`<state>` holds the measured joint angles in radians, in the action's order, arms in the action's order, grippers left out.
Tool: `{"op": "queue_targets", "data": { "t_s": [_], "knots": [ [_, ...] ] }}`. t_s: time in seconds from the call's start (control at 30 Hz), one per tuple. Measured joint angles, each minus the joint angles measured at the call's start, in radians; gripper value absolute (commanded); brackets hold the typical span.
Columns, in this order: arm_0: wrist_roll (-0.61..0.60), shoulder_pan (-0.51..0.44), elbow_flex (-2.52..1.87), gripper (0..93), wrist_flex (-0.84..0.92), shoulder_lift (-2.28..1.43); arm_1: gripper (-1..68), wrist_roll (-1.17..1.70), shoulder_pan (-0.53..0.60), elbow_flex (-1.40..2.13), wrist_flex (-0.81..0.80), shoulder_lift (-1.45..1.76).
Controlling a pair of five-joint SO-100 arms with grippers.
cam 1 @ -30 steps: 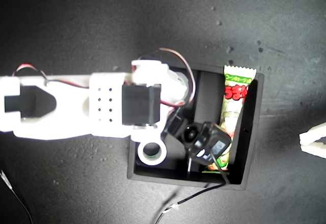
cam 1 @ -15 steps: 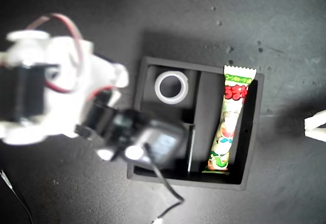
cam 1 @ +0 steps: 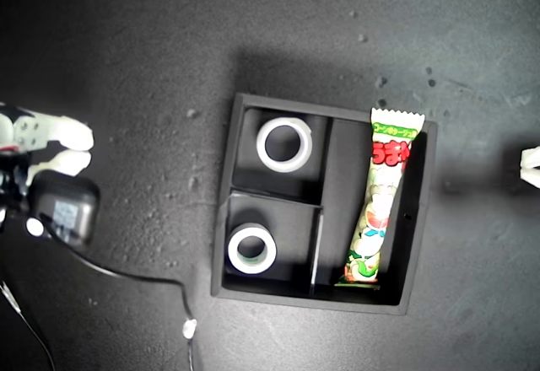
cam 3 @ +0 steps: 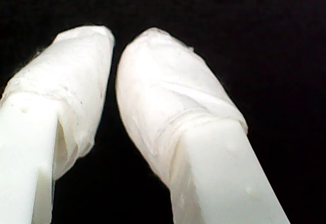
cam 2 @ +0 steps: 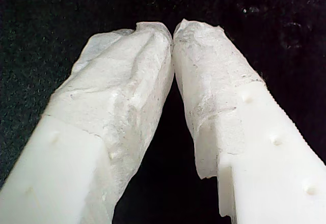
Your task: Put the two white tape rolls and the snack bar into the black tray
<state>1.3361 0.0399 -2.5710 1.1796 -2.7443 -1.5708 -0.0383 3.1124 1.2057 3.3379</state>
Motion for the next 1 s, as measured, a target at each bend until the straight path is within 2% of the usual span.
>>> {"op": "queue_targets", "data": {
  "t_s": [0.1, 0.27, 0.33, 0.5, 0.7, 0.9, 1.0],
  "knots": [
    [0.025, -0.038, -0.161, 0.0, -0.071, -0.087, 0.6, 0.000, -0.017, 0.000, 0.002, 0.003],
    [0.046, -0.071, -0.334, 0.0, -0.084, -0.247, 3.3, 0.000, -0.017, 0.000, -0.006, 0.003],
    [0.057, -0.071, -0.387, 0.0, -0.081, -0.322, -0.4, 0.000, -0.015, 0.000, -0.006, 0.003],
    [0.092, -0.084, -0.492, 0.0, 0.031, -0.581, -0.1, 0.000, -0.012, 0.000, 0.002, 0.003],
    [0.140, -0.087, -0.509, 0.2, 0.072, -0.594, 0.1, 0.000, -0.089, 0.000, 0.112, 0.003],
    [0.348, -0.094, -0.509, 0.2, 0.160, -0.580, 0.1, 0.000, -0.124, 0.000, 0.127, 0.009],
    [0.454, -0.175, -0.509, 0.2, 0.126, -0.515, 0.1, 0.000, -0.126, 0.000, 0.127, 0.009]
  ]
}}
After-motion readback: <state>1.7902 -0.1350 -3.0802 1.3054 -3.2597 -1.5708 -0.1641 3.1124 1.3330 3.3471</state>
